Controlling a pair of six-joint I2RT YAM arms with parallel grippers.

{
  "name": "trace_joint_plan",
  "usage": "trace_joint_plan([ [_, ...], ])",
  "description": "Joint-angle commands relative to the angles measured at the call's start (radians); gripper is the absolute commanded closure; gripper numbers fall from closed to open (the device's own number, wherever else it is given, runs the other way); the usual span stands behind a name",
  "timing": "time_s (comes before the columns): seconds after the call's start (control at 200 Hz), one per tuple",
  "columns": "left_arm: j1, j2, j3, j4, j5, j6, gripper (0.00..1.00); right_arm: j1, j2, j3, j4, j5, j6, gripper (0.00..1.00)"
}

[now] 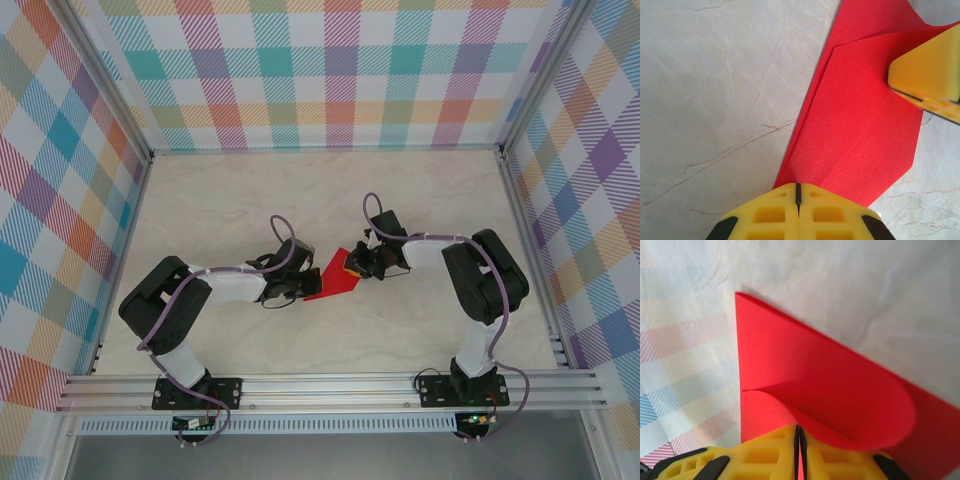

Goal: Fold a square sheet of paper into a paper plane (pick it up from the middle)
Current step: Fold the wing for the third time at the center of the table.

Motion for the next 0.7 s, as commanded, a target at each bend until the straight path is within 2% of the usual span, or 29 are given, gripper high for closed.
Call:
trace_joint_plan([
  [0.0, 0.010, 0.040, -0.009, -0.117, -0.044, 0.008, 1.00, -0.044, 0.004, 0.011, -0.079, 0.148, -0.032, 0.87],
  [0.34, 0.010, 0.051, -0.001, -0.117, -0.027, 0.014, 1.00, -0.098, 0.004, 0.082, -0.148, 0.188, -0.102, 0.87],
  [0.475, 0.010, 0.048, 0.002, -0.117, -0.022, 0.015, 1.00, -0.097, -0.082, 0.061, -0.124, 0.149, -0.093, 0.87],
  [0.595, 0.010, 0.045, -0.001, -0.112, -0.020, 0.015, 1.00, -0.062, -0.197, -0.020, -0.026, 0.094, -0.066, 0.86],
  [0.695, 0.010, 0.046, 0.003, -0.109, -0.017, 0.015, 1.00, -0.006, -0.213, -0.031, -0.022, 0.070, -0.064, 0.86],
])
